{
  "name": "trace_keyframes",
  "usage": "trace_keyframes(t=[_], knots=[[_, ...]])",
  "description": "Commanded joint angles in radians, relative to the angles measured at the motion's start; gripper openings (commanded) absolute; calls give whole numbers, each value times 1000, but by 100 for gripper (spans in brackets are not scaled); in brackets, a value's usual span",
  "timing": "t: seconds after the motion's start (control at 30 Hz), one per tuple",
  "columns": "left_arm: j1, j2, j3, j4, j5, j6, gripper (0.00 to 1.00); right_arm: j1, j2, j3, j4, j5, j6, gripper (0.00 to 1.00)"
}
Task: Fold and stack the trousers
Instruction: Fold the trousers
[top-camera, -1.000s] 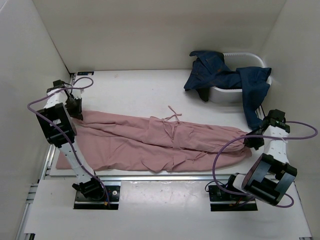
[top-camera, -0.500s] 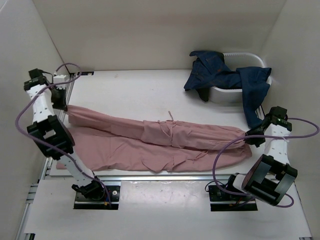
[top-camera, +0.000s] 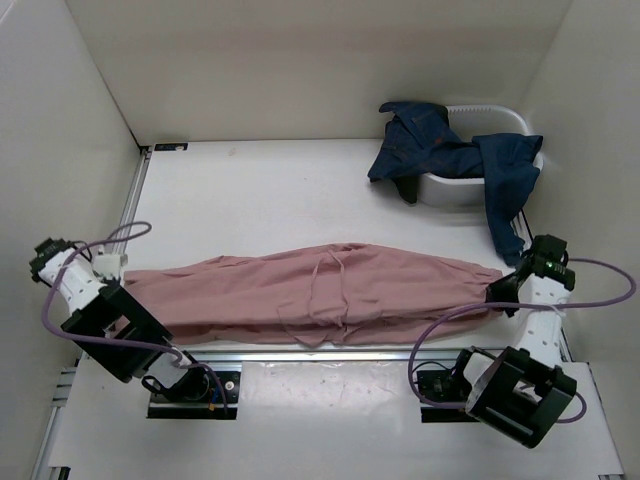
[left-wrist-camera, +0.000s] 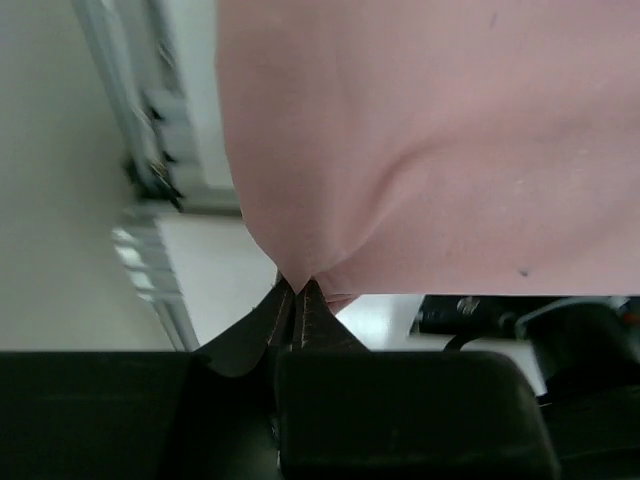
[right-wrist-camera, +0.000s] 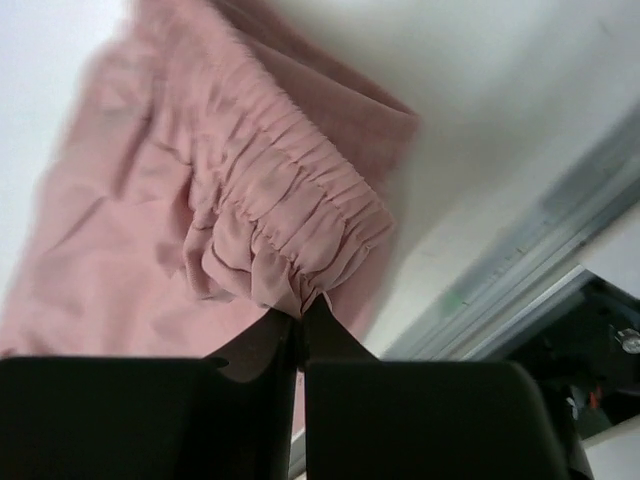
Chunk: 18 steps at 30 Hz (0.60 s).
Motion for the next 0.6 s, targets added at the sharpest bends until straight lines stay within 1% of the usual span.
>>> trace_keyframes(t=[0.0,0.03,0.13,0.33,0.4,0.43,0.47,0.5,0.53,0.57], knots=[[33,-34,-113,101,-141,101,14,-17,-24,-108,39,89,25,0],[49,-34,-150,132,-152,101,14,-43,-24,-125,39,99,25,0],[76,-13,-172,186,-189,113,14,-64,-44,-162,48,109,44,0],[87,24,-167,186,-189,122,14,-64,-44,-153,48,102,44,0],[96,35,-193,186,-198,122,14,-64,-44,-153,48,102,44,2],[96,45,-204,195,-198,122,14,-64,-44,-164,57,92,35,11],[96,45,-225,195,-198,113,14,-64,-44,-164,71,69,21,26],[96,54,-236,195,-198,113,22,-64,-44,-196,115,32,9,68],[96,54,-247,195,-198,113,36,-64,-34,-208,138,-18,-2,80],[96,54,-256,195,-198,113,39,-64,-33,-221,155,-116,-11,87]])
